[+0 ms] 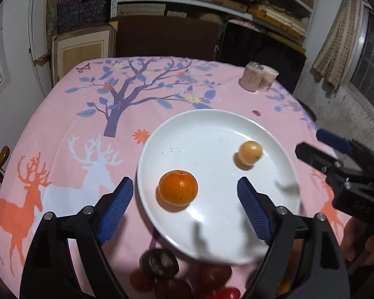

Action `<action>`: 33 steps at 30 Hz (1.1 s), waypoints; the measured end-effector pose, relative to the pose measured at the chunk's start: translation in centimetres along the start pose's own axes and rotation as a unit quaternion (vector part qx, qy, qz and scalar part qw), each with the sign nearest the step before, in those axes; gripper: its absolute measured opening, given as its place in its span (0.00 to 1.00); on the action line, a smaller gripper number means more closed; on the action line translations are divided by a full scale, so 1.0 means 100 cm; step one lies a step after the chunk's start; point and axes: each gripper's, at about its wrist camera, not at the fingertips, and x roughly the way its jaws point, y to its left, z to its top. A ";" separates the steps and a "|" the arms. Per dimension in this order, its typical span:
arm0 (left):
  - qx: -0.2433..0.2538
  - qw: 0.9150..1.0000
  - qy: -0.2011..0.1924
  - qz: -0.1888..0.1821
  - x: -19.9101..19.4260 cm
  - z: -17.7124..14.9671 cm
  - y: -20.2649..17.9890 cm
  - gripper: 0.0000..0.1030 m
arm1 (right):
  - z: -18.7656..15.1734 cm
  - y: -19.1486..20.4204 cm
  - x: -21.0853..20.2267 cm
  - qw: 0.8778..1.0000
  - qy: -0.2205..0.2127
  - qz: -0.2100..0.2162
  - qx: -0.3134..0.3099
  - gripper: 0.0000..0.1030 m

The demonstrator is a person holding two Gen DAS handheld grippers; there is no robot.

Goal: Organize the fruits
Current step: 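Carry both fruits over the white plate and open both tools to release, then grasp the pale streaked fruit with the left tool while the right tool grasps a dark purple fruit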

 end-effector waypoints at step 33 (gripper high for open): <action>0.161 0.985 0.041 -0.035 -0.060 -0.213 -0.088 0.45 | -0.193 0.013 -0.088 0.995 0.054 0.025 -0.075 0.77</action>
